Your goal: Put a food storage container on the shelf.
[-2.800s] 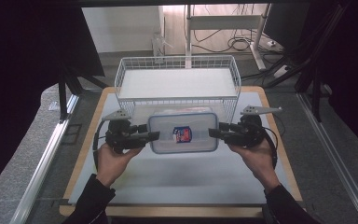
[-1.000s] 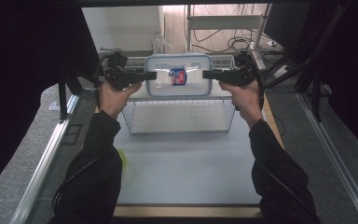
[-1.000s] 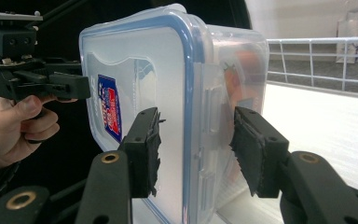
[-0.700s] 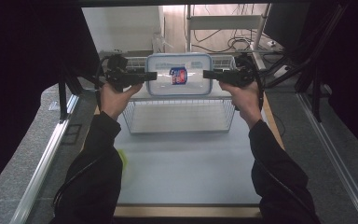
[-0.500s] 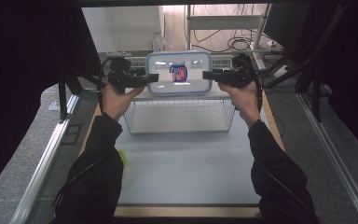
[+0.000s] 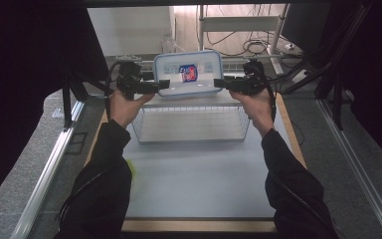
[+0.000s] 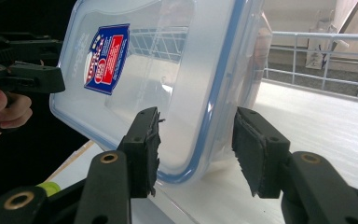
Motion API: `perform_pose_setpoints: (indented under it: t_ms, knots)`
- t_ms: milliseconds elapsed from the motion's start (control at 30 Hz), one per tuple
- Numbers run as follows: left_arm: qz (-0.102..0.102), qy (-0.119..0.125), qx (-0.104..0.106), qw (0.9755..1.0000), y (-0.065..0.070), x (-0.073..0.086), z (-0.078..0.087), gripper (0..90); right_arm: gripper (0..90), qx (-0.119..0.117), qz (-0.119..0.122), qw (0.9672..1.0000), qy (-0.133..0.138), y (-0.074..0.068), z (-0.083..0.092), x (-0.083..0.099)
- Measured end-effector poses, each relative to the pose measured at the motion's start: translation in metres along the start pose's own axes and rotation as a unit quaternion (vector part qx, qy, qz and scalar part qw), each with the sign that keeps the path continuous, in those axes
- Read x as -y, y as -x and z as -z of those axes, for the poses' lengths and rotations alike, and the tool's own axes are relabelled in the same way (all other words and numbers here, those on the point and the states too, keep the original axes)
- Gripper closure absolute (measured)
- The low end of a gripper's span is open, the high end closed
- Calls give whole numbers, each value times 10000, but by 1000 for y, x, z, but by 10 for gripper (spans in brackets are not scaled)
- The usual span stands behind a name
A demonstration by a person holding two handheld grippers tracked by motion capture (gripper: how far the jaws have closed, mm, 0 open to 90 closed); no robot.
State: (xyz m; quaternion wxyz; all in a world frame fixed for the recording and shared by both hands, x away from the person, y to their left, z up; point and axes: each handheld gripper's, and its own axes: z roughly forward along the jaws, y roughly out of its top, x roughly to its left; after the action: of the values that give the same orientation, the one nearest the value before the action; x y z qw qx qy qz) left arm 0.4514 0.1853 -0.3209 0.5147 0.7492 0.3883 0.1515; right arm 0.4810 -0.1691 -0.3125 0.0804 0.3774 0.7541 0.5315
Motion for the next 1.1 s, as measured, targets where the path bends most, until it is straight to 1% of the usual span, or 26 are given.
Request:
perform_pose_setpoints:
  t_ms: [67,133,167,233,333,400,433,500,533,600,633,667,700,733,800,900,967,1000,1033,1067,1100]
  knots:
    - [-41,-111,-29,9999,1,1,-4,190,519,11,16,10000,-14,0,0,1]
    - [-13,-168,0,9999,0,2,-7,128,519,25,-5,10000,-28,1,0,2]
    - [12,-137,29,9999,-1,4,-8,117,517,27,-24,10000,-24,1,0,2]
    - [50,-91,66,9999,-2,5,-9,112,524,-68,-123,9999,18,4,0,3]
    - [56,-103,72,9999,-3,4,-9,109,524,-104,-164,9998,28,5,0,3]
    - [-23,-73,-99,9999,-2,3,-9,78,526,-108,-159,9998,33,5,0,3]
    - [-91,-42,-216,9997,-1,3,-8,78,525,-109,-158,9998,37,5,0,3]
    - [-131,-21,-358,9993,0,2,-7,65,520,-129,-188,9997,38,5,0,3]
    - [-168,-3,-370,9992,1,2,-6,70,520,-132,-202,9997,46,5,0,3]
    - [-266,-45,-275,9993,3,2,-6,74,529,-108,-189,9997,85,5,1,3]
    - [-429,-181,-340,9983,5,3,-6,92,531,-100,-187,9997,125,6,2,3]
    - [-523,-259,-418,9974,7,4,-8,115,532,-137,-239,9994,195,6,3,2]
    - [-629,-394,-497,9960,9,5,-10,122,537,-178,-279,9992,229,6,4,1]
    - [-663,-458,-540,9953,11,7,-12,144,538,-140,-248,9994,178,6,5,1]
    - [-645,-513,-514,9953,12,9,-14,187,538,-51,-120,9998,117,4,4,1]
    - [-625,-595,-531,9949,12,11,-17,217,539,48,-51,9999,79,1,2,2]
    - [-598,-599,-571,9948,12,12,-16,241,548,78,3,9999,76,0,2,3]
    - [-561,-592,-610,9948,12,12,-16,270,569,97,2,9999,54,0,2,3]
    - [-535,-596,-614,9949,11,12,-15,302,592,167,63,9998,13,-1,2,4]
    - [-524,-590,-611,9950,11,12,-15,347,627,210,83,9997,-41,-2,1,5]
    - [-487,-584,-648,9950,11,13,-15,390,639,228,108,9997,-60,-2,1,6]
